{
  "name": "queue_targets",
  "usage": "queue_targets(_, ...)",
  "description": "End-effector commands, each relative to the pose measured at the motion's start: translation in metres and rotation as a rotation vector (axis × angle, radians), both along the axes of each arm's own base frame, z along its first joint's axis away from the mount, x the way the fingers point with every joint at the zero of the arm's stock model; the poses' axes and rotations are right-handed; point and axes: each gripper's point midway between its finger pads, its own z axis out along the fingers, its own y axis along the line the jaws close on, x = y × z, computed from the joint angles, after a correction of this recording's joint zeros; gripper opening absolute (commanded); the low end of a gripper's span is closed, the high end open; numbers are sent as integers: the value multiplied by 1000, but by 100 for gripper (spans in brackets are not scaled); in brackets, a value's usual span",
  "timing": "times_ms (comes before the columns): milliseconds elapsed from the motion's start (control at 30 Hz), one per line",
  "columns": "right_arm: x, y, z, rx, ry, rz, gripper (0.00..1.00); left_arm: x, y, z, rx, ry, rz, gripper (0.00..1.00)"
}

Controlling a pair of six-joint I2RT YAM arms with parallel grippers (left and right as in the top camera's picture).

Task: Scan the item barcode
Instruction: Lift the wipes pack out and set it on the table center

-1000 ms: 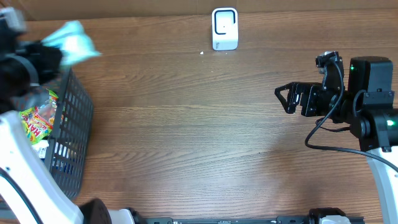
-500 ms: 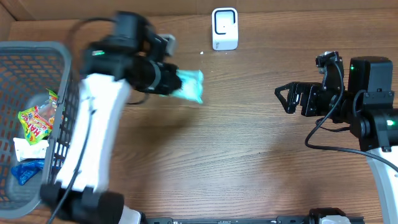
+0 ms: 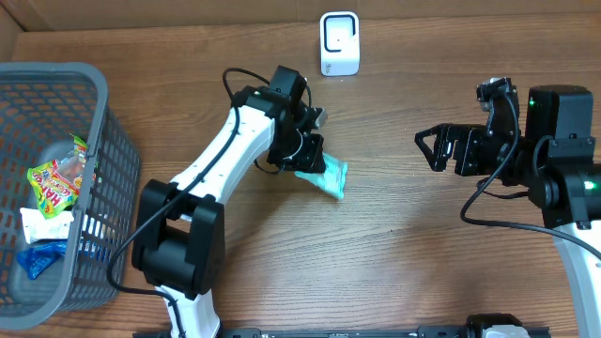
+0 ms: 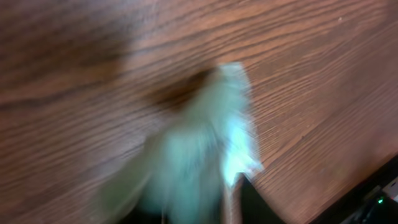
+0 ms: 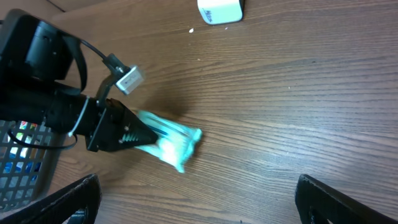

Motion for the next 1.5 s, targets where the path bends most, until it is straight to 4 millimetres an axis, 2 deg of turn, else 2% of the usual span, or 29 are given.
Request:
queue_targets(0,1,3,7,9,-19,9,100,0,-1,5,-23,8,16,55)
queue_targets(67,1,3,7,9,-19,9,100,7,2,15,-29,-6,30,59)
queue_targets(167,1,3,7,9,-19,9,100,18,8,42,-36,-33,43,56)
queue_targets(300,1,3,7,9,-19,9,100,41,24,111,-53,-143,60,55)
queue_targets(433,1,3,7,9,-19,9,100,58,67,192,-3,-307,158,57)
queue_targets(567,1,3,7,9,-19,9,100,53,117,255,46,-434,272,59)
queue_targets(667,1,3,7,9,-19,9,100,41,161,287,108,-504,395,58)
queue_targets(800,1,3,7,9,-19,9,100,23,205,317,131,-586,516,61)
queue_targets(867,1,3,7,9,-19,9,100,8,234,331,163,-628,601,62)
queue_targets(967,1,3,7,9,-19,9,100,-16,280,346,251,-672,742,69)
queue_targets(1033,1,3,7,9,-19,9,100,-36,314,351,334,-676,867,100)
queue_targets(1167,1,3,7,9,-19,9,100,-67,368,345,450,-627,1043,100)
queue_targets(1267,1,3,7,9,-19,9,100,-85,408,326,466,-527,1224,100)
queue_targets(1367,1,3,7,9,-19,9,100,-89,439,303,476,-442,1310,100)
queue_targets(1467,1,3,7,9,-19,9,100,-83,461,271,476,-346,1333,100)
